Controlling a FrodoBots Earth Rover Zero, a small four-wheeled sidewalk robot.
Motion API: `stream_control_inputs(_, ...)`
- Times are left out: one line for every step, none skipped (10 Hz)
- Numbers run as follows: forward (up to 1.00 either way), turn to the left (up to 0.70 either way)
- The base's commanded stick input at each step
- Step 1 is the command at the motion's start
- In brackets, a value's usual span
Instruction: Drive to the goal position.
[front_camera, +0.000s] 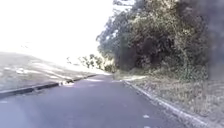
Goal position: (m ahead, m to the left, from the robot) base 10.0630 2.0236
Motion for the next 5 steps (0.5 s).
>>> stream_control_inputs(0.70,0.00)
stream_control_inputs(0.70,0.00)
stream_control_inputs(0.70,0.00)
stream_control_inputs(0.70,0.00)
stream_control_inputs(0.70,0.00)
